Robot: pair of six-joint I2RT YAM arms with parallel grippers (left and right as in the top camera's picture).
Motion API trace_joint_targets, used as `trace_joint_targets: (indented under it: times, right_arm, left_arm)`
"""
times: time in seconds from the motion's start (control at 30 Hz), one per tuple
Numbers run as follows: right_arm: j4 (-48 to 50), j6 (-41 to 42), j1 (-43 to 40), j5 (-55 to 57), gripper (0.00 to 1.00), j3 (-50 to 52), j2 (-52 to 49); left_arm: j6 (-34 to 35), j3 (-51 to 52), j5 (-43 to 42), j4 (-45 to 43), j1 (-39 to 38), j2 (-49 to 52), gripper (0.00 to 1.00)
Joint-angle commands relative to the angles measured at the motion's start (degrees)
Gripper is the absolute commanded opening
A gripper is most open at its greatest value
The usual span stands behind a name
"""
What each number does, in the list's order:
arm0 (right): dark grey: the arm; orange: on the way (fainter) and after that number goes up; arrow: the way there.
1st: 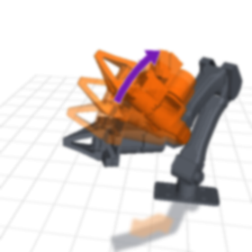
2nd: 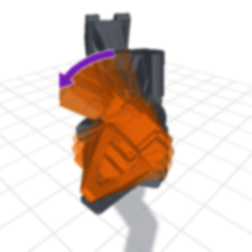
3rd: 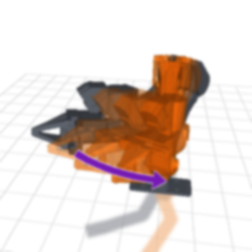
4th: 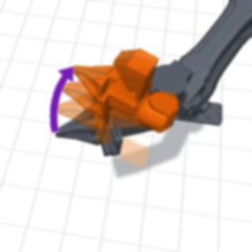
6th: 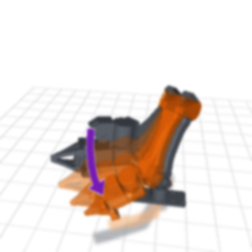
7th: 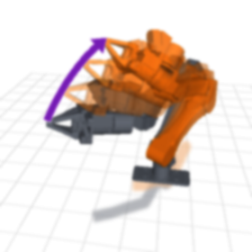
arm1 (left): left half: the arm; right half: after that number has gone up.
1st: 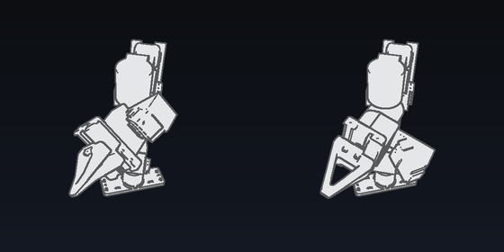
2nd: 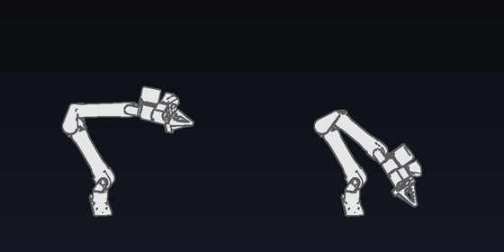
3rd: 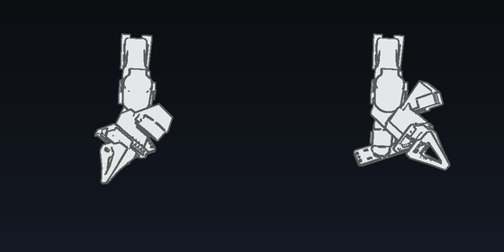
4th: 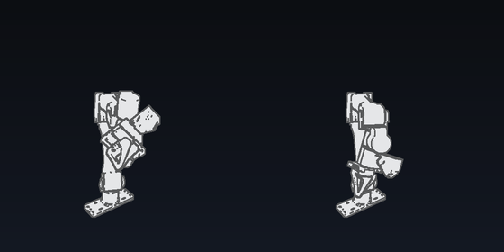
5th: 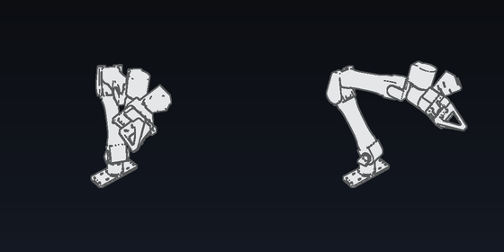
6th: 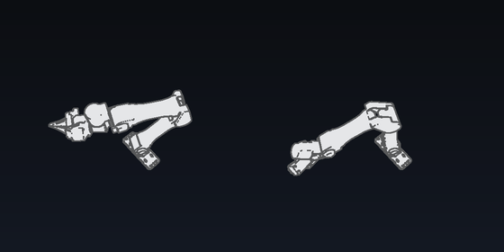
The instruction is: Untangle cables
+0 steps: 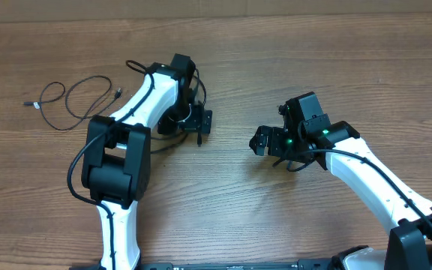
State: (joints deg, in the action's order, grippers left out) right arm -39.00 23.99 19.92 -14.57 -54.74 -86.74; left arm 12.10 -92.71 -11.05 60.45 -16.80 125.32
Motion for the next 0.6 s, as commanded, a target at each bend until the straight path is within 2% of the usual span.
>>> trace_joint_targets:
  times: [0.0,0.2,0.47,0.57]
  right_arm:
    - [0.31,0.02,-0.17,0.59,1.0,0.04,-0.09]
    - [0.31,0.02,-0.17,0.59,1.0,0.04,-0.09]
    - [0.31,0.02,-0.17,0.59,1.0,0.04,-0.09]
    - [0.31,0.02,-0.17,0.59,1.0,0.04,-0.09]
  left_arm:
    - [-0.28,3.85,-7.06,-0.31,-4.07,4.76,1.0]
    - [0.35,3.85,-7.13,-1.4,-10.99,4.76,1.0]
    - [0.39,3.85,-16.57,-6.49,-21.27,4.76,1.0]
    - [0.39,3.82,-17.14,-6.8,-22.99,4.76,0.98]
